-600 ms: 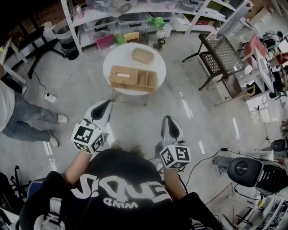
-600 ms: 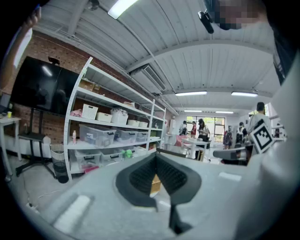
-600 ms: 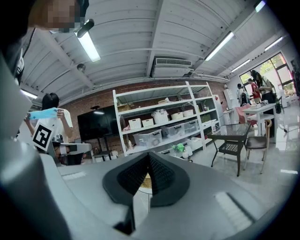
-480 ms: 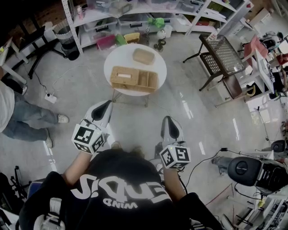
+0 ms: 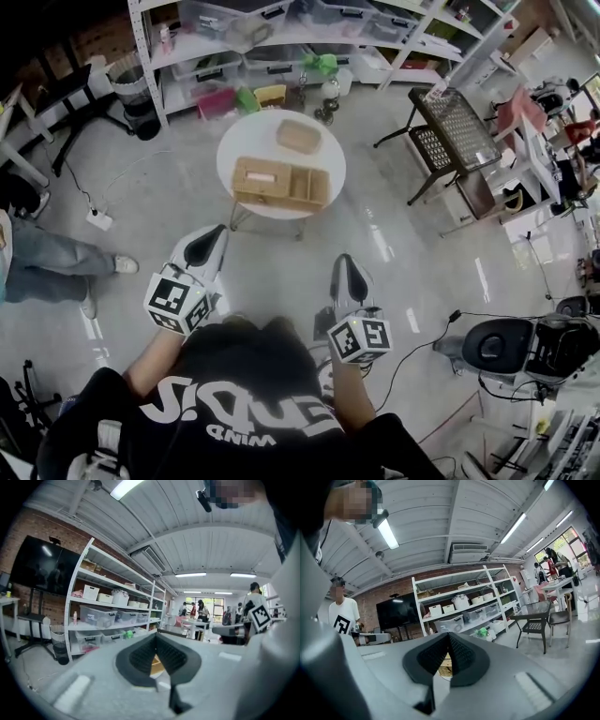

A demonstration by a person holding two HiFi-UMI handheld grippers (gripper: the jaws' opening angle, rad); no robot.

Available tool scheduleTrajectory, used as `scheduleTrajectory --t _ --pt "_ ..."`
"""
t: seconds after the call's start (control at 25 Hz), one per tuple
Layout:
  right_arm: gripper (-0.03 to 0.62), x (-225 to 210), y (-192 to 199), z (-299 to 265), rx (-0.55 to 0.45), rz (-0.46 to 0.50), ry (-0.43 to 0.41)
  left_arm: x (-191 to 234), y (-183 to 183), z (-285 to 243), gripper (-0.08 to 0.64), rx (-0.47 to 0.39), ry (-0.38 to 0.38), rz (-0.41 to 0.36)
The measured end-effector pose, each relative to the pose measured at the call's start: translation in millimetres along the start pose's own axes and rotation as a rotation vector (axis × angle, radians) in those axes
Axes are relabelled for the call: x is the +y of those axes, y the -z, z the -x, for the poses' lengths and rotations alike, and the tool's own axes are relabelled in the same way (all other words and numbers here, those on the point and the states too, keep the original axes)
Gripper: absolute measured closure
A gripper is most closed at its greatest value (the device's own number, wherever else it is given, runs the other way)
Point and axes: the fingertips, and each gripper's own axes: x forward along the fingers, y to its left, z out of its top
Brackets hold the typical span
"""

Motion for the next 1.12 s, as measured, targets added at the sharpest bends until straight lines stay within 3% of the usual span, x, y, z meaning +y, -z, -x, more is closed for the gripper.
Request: scheduleTrajectory --t 0.48,1.12 --pt "0.592 -13 1 -20 -0.056 -0.018 0.057 18 3 -38 0.558 -0.018 0.044 -0.001" --pt "0.592 -83 -24 -157 -0.023 -0.033 0.026 79 -20 -167 0.558 -0.024 0.023 -0.015"
